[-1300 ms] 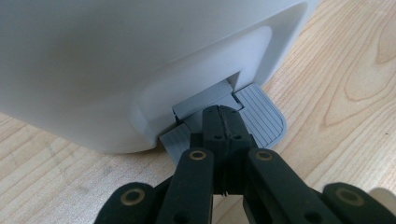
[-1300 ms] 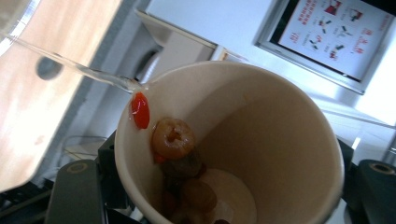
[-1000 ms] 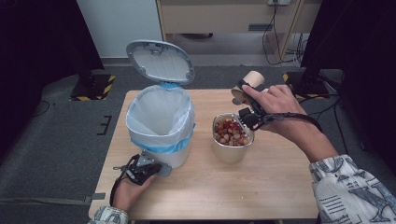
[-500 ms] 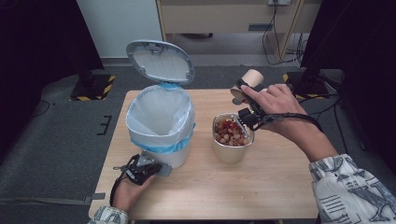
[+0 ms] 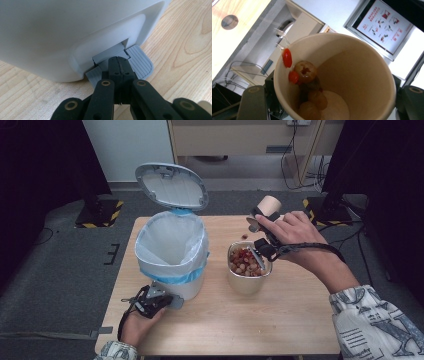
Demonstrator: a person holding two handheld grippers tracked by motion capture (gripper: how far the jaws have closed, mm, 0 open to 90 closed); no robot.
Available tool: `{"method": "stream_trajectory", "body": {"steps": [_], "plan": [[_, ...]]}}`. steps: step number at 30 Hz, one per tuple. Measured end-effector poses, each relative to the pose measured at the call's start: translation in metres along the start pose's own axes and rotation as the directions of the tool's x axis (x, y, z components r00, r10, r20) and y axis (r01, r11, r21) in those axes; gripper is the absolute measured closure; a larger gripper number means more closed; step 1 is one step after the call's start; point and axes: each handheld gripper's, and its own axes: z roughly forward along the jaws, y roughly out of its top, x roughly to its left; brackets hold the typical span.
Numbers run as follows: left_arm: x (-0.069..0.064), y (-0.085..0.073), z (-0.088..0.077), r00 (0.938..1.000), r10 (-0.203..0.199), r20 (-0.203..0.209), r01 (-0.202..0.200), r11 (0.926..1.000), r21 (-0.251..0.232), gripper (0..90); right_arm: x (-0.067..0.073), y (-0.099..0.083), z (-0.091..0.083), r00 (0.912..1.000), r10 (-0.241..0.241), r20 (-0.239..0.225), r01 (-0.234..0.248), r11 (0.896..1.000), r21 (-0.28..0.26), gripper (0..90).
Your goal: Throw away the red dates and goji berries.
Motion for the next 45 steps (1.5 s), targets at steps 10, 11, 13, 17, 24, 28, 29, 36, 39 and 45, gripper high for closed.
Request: {"method": "stream_trajectory", "body": {"steps": [10, 11, 13, 17, 24, 28, 29, 36, 39, 45], "plan": [[0.000, 0.000, 0.000, 1.0000, -0.002, 0.002, 0.002, 1.0000, 0.000, 89.9, 0.004, 0.002, 0.001, 0.9998, -0.016, -0.013, 0.016, 1.000, 0.000, 28.5], [0.000, 0.000, 0.000, 1.0000, -0.001, 0.002, 0.001, 1.0000, 0.000, 89.9, 0.004, 0.002, 0.001, 0.9998, -0.016, -0.011, 0.016, 1.000, -0.002, 28.5], [0.000, 0.000, 0.000, 1.0000, -0.001, 0.001, 0.001, 1.0000, 0.000, 89.9, 0.003, 0.001, 0.000, 0.9999, -0.008, -0.011, 0.008, 1.000, 0.004, 28.5], [0.000, 0.000, 0.000, 1.0000, -0.001, 0.001, 0.001, 1.0000, 0.000, 89.9, 0.012, 0.005, 0.001, 0.9977, -0.046, -0.049, 0.045, 0.999, -0.014, 28.5], [0.000, 0.000, 0.000, 1.0000, 0.002, 0.001, -0.002, 1.0000, 0.003, 89.9, 0.022, 0.005, -0.003, 0.9926, -0.109, -0.053, 0.110, 0.994, 0.016, 28.7], [0.000, 0.000, 0.000, 1.0000, -0.004, -0.001, 0.004, 1.0000, 0.004, 89.9, 0.020, 0.006, -0.003, 0.9931, -0.113, -0.029, 0.114, 0.993, 0.028, 28.7], [0.000, 0.000, 0.000, 1.0000, 0.002, 0.001, -0.002, 1.0000, 0.004, 89.9, 0.020, 0.007, -0.003, 0.9919, -0.125, -0.025, 0.125, 0.992, 0.024, 28.8], [0.000, 0.000, 0.000, 1.0000, 0.000, 0.003, 0.000, 1.0000, 0.002, 89.9, 0.016, 0.003, -0.004, 0.9933, -0.114, -0.018, 0.114, 0.993, 0.023, 28.7], [0.001, 0.000, 0.000, 1.0000, -0.001, 0.003, 0.001, 1.0000, 0.002, 89.9, 0.016, 0.006, -0.004, 0.9948, -0.100, -0.019, 0.100, 0.995, 0.014, 28.7], [0.001, 0.000, 0.000, 1.0000, -0.001, 0.004, 0.001, 1.0000, 0.002, 89.9, 0.014, 0.008, -0.003, 0.9951, -0.099, -0.009, 0.099, 0.995, 0.009, 28.4]]}}
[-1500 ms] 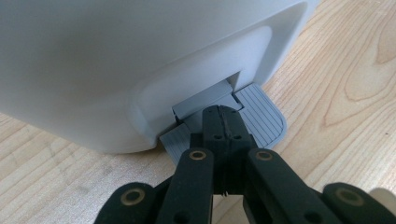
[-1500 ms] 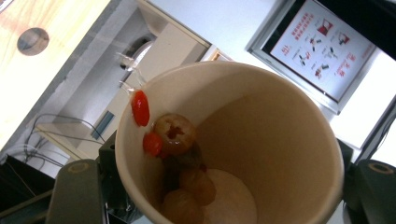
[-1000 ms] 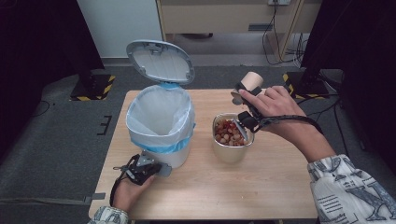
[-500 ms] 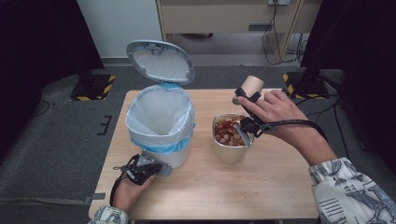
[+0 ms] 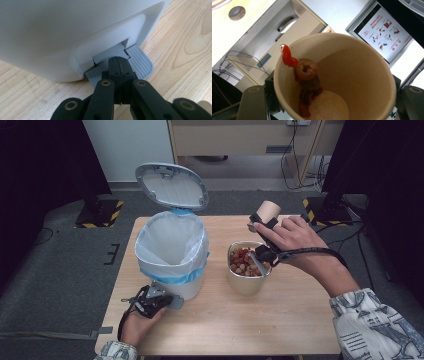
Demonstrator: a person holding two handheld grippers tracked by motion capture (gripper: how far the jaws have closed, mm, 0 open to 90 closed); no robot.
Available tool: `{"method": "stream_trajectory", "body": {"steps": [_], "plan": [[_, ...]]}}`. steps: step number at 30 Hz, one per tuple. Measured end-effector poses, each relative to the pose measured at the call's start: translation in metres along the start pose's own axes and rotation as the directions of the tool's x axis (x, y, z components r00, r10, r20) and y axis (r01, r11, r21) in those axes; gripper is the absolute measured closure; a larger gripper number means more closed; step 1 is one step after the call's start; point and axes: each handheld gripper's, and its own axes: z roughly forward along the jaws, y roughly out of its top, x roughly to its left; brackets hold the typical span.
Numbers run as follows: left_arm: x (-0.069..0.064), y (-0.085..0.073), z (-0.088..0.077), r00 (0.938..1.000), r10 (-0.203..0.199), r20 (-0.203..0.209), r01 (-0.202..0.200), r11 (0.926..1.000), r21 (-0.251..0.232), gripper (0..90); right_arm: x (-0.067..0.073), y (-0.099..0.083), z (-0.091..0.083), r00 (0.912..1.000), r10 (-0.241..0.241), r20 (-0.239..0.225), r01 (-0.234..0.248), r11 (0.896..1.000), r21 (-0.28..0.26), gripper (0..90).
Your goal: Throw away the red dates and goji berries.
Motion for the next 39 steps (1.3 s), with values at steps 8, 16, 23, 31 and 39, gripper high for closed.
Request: {"method": "stream_trajectory", "body": {"steps": [8, 16, 23, 31, 39], "plan": [[0.000, 0.000, 0.000, 1.0000, 0.001, -0.001, -0.001, 1.0000, 0.001, 89.9, 0.002, -0.002, -0.001, 1.0000, -0.004, -0.003, 0.004, 1.000, 0.008, 28.4], [0.000, 0.000, 0.000, 1.0000, -0.002, -0.003, 0.002, 1.0000, 0.002, 89.9, 0.000, -0.006, 0.000, 0.9992, 0.039, 0.005, -0.039, 0.999, 0.011, 28.4], [0.000, 0.000, 0.000, 1.0000, -0.003, 0.001, 0.003, 1.0000, 0.002, 89.9, 0.000, -0.008, -0.001, 0.9971, 0.076, 0.002, -0.076, 0.997, -0.001, 28.3], [0.000, 0.000, 0.000, 1.0000, -0.005, 0.004, 0.005, 1.0000, 0.000, 89.9, 0.000, -0.018, 0.003, 0.9489, 0.315, -0.009, -0.315, 0.948, -0.033, 28.3], [0.000, 0.000, 0.000, 1.0000, -0.004, 0.003, 0.004, 1.0000, 0.000, 89.9, 0.001, -0.030, 0.006, 0.8907, 0.453, -0.034, -0.454, 0.890, -0.031, 28.3]]}}
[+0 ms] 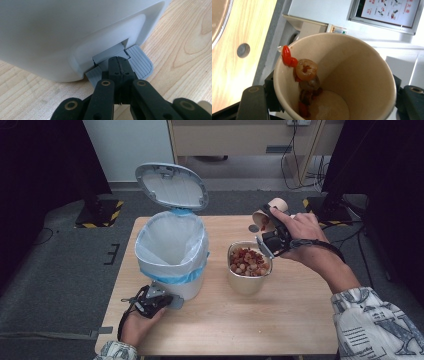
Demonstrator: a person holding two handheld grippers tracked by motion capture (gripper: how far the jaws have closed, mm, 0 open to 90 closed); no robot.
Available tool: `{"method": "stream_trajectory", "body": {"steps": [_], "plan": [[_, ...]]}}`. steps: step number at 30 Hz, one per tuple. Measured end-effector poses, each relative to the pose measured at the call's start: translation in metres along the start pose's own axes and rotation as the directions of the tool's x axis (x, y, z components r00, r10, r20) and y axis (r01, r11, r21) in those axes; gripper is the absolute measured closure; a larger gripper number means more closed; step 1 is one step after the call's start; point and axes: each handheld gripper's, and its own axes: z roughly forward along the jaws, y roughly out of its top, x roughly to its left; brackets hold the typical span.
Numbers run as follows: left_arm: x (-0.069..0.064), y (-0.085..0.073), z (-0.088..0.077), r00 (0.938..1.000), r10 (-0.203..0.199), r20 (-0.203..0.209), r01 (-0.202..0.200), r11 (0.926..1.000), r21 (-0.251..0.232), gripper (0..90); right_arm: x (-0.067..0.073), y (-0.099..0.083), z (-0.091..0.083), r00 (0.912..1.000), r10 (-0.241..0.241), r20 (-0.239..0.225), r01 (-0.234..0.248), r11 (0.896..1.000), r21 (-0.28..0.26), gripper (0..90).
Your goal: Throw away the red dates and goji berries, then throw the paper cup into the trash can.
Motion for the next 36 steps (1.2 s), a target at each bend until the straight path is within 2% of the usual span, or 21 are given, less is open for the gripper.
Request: {"method": "stream_trajectory", "body": {"steps": [2, 7, 10, 12, 18, 21, 24, 25, 26, 27, 29, 30, 32, 36], "plan": [[0.000, 0.000, 0.000, 1.0000, 0.000, 0.000, 0.000, 1.0000, 0.000, 89.9, -0.001, -0.002, 0.000, 0.9993, 0.037, -0.006, -0.037, 0.999, -0.011, 28.3], [0.000, 0.000, 0.000, 1.0000, 0.000, 0.001, 0.000, 1.0000, 0.000, 89.9, 0.001, -0.003, 0.002, 0.9954, 0.094, -0.019, -0.095, 0.995, -0.021, 28.2], [0.000, 0.000, 0.000, 1.0000, -0.001, 0.002, 0.001, 1.0000, -0.001, 89.9, 0.001, -0.003, 0.004, 0.9904, 0.135, -0.028, -0.136, 0.990, -0.034, 28.1], [0.000, 0.000, 0.000, 1.0000, 0.000, 0.003, 0.000, 1.0000, -0.001, 89.9, 0.000, -0.003, 0.004, 0.9828, 0.182, -0.034, -0.183, 0.982, -0.050, 28.2], [0.000, 0.000, 0.000, 1.0000, -0.001, 0.002, 0.001, 1.0000, -0.001, 89.9, -0.004, -0.002, 0.006, 0.9720, 0.232, -0.038, -0.234, 0.970, -0.064, 28.1], [0.000, 0.000, 0.000, 1.0000, -0.001, 0.002, 0.001, 1.0000, -0.001, 89.9, -0.005, -0.002, 0.006, 0.9620, 0.270, -0.042, -0.272, 0.960, -0.071, 28.1], [0.000, 0.000, 0.000, 1.0000, -0.001, 0.001, 0.001, 1.0000, 0.000, 89.9, -0.007, -0.004, 0.008, 0.9436, 0.327, -0.049, -0.330, 0.940, -0.082, 28.1], [0.000, 0.000, 0.000, 1.0000, -0.001, 0.001, 0.001, 1.0000, 0.000, 89.9, -0.007, -0.004, 0.008, 0.9422, 0.331, -0.050, -0.335, 0.939, -0.084, 28.1], [0.000, 0.000, 0.000, 1.0000, -0.001, 0.002, 0.001, 1.0000, -0.001, 89.9, -0.008, -0.005, 0.009, 0.9361, 0.347, -0.055, -0.351, 0.932, -0.085, 28.1], [0.000, 0.000, 0.000, 1.0000, -0.001, 0.003, 0.001, 1.0000, -0.002, 89.9, -0.008, -0.005, 0.009, 0.9340, 0.353, -0.055, -0.357, 0.930, -0.087, 28.0], [0.001, 0.000, 0.000, 1.0000, -0.002, 0.004, 0.002, 1.0000, -0.003, 89.9, -0.009, -0.005, 0.010, 0.9189, 0.389, -0.067, -0.394, 0.915, -0.092, 28.0], [0.001, 0.000, 0.000, 1.0000, -0.003, 0.005, 0.003, 1.0000, -0.003, 89.9, -0.010, -0.006, 0.010, 0.9078, 0.413, -0.075, -0.419, 0.903, -0.099, 28.0], [0.001, -0.001, 0.000, 1.0000, -0.004, 0.006, 0.004, 1.0000, -0.005, 89.9, -0.010, -0.006, 0.012, 0.8952, 0.438, -0.082, -0.445, 0.890, -0.104, 28.0], [0.001, -0.001, 0.000, 1.0000, -0.003, 0.006, 0.003, 1.0000, -0.006, 89.9, -0.012, -0.003, 0.013, 0.8871, 0.453, -0.091, -0.461, 0.881, -0.110, 28.0]]}}
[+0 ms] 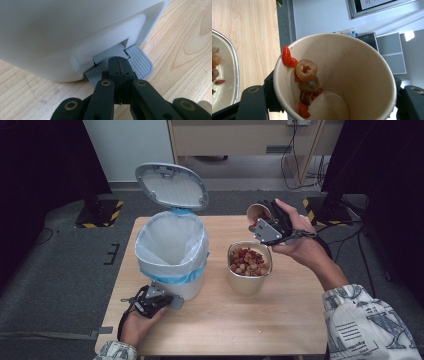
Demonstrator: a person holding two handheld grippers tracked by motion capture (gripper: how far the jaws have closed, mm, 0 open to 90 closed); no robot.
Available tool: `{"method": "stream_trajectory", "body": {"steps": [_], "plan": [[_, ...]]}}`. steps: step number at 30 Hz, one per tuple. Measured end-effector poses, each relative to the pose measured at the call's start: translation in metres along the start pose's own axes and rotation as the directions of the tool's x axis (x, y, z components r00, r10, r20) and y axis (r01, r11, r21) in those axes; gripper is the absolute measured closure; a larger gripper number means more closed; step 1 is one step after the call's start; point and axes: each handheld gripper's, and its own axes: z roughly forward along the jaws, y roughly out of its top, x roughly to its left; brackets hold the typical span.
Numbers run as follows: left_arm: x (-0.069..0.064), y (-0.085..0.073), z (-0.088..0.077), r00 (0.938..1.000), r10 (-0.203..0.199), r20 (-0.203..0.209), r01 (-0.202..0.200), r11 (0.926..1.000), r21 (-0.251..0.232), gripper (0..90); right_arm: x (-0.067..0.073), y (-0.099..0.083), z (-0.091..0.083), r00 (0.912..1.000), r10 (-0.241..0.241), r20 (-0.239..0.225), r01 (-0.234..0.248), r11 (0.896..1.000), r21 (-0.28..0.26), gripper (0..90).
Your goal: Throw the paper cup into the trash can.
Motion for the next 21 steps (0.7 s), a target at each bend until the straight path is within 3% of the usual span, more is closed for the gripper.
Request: {"method": "stream_trajectory", "body": {"steps": [9, 16, 21], "plan": [[-0.001, 0.000, 0.000, 1.0000, 0.002, -0.004, -0.002, 1.0000, 0.004, 89.9, -0.004, 0.008, 0.002, 0.9981, 0.057, -0.022, -0.057, 0.998, -0.018, 28.1], [-0.001, 0.001, 0.000, 1.0000, 0.002, -0.006, -0.002, 1.0000, 0.007, 89.9, -0.008, 0.012, 0.001, 0.9876, 0.149, -0.050, -0.151, 0.987, -0.057, 28.1], [-0.001, 0.001, 0.000, 1.0000, 0.001, -0.003, -0.001, 1.0000, 0.007, 89.9, -0.012, 0.019, 0.001, 0.9837, 0.169, -0.060, -0.174, 0.982, -0.076, 28.1]]}}
